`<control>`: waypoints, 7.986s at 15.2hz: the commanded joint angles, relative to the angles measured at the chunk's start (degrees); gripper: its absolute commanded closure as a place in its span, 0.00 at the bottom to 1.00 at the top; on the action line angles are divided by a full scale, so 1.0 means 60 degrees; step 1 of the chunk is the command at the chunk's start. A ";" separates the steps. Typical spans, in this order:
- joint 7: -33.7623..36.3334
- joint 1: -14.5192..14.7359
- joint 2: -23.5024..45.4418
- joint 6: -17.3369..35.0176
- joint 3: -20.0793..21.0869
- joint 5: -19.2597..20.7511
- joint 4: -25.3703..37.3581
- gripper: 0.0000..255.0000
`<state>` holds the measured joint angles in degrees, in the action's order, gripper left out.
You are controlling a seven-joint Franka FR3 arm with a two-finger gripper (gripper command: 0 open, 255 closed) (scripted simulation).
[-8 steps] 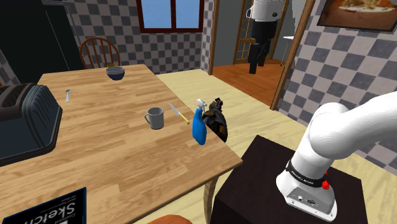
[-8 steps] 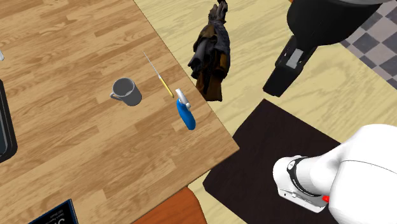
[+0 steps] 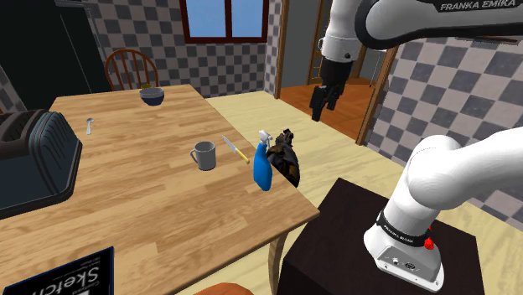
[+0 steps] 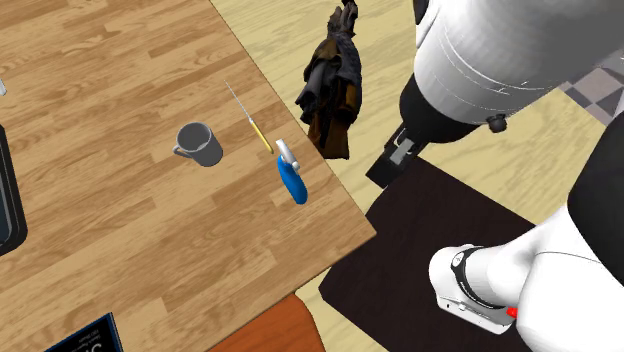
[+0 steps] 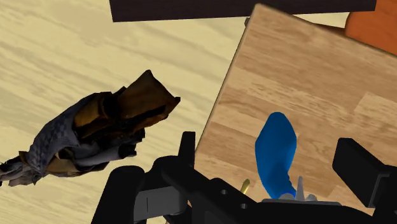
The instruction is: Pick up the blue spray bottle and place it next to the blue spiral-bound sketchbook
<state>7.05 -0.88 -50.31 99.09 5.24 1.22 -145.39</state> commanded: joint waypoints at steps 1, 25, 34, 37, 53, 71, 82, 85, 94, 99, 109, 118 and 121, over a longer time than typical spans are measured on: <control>0.0537 0.0012 -0.0121 0.1081 0.0311 -0.0176 -0.0785 0.00; 0.7483 -0.5118 0.5232 1.1786 0.6997 0.2167 -0.2725 0.00; 0.7589 -0.5378 0.5317 1.1876 0.7206 0.2310 -0.2698 1.00; 0.7590 -0.5378 0.5317 1.1876 0.7207 0.2310 -0.2697 1.00; 0.6073 -0.3007 0.4189 1.0224 0.5038 0.0769 -0.2429 1.00; 0.4818 -0.1819 0.2618 0.7404 0.3619 -0.0120 -0.1234 1.00; 0.4401 -0.1666 0.2129 0.5862 0.3184 -0.0232 -0.0171 1.00; 0.4310 -0.1655 0.2054 0.5464 0.3092 -0.0240 0.0155 1.00; 0.4076 -0.1672 0.1960 0.4315 0.2865 -0.0226 0.1222 1.00; 0.3967 -0.1705 0.1987 0.3701 0.2767 -0.0203 0.1869 1.00; 0.5377 -0.1967 0.3269 0.3089 0.4223 0.0054 0.3682 1.00; 0.8027 -0.2790 0.5955 0.2365 0.7046 0.1648 0.6437 1.00; 0.9233 -0.2997 0.7410 0.1787 0.8260 0.2945 0.7648 1.00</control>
<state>59.36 -18.56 -9.01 110.96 52.00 15.84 -101.89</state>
